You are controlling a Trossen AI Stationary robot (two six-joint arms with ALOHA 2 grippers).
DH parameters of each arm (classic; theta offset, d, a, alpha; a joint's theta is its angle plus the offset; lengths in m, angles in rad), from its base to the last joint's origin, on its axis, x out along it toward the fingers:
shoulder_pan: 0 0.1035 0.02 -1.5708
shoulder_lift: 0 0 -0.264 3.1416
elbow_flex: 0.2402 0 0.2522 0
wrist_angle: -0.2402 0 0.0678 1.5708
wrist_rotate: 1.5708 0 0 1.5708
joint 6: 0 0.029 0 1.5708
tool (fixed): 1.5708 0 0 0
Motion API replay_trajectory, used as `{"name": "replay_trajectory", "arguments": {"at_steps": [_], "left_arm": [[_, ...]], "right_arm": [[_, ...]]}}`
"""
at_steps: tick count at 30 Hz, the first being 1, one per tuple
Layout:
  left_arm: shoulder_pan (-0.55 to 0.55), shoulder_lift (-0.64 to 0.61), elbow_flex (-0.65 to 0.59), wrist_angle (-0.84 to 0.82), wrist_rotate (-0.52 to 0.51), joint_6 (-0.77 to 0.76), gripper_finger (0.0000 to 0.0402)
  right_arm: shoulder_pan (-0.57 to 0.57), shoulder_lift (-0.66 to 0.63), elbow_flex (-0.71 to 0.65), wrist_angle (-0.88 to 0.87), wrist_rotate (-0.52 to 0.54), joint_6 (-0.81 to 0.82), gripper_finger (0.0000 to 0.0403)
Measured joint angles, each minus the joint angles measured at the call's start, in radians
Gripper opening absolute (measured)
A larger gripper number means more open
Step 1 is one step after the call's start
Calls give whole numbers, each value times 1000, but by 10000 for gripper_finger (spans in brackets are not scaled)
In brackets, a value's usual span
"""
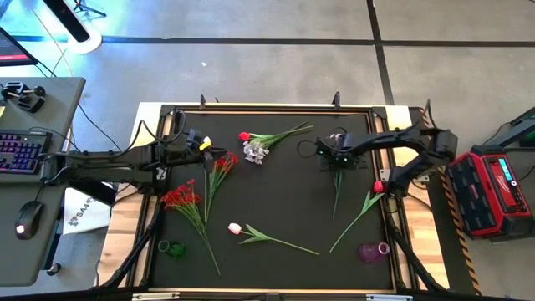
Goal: Sort flowers into vase by color
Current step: Put the right white flower into the pink vase
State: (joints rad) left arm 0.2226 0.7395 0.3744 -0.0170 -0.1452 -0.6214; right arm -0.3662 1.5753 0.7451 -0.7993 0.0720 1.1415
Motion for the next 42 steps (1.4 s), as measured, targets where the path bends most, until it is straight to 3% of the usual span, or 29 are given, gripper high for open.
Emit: {"name": "replay_trajectory", "arguments": {"at_steps": [7, 14, 20, 24, 29, 35, 42], "left_arm": [[0, 0, 0, -4, 5, 49, 69], [0, 0, 0, -4, 39, 143, 69], [0, 0, 0, 3, 73, 247, 69], [-8, 0, 0, 64, 86, 235, 67], [-53, 0, 0, 95, -51, 186, 41], [-122, 18, 0, 205, -111, 178, 5], [-242, 127, 7, 355, -223, 161, 0]], "right_arm": [[0, -63, -6, 26, 3, -22, 14], [63, -349, 47, -35, 112, -53, 4], [221, -579, 169, -23, 270, -365, 2], [306, -692, 256, -24, 229, -496, 1], [384, -772, 330, -113, 110, -353, 1], [521, -849, 362, -149, -24, -470, 0], [768, -934, 363, -104, -37, -492, 0]]}}
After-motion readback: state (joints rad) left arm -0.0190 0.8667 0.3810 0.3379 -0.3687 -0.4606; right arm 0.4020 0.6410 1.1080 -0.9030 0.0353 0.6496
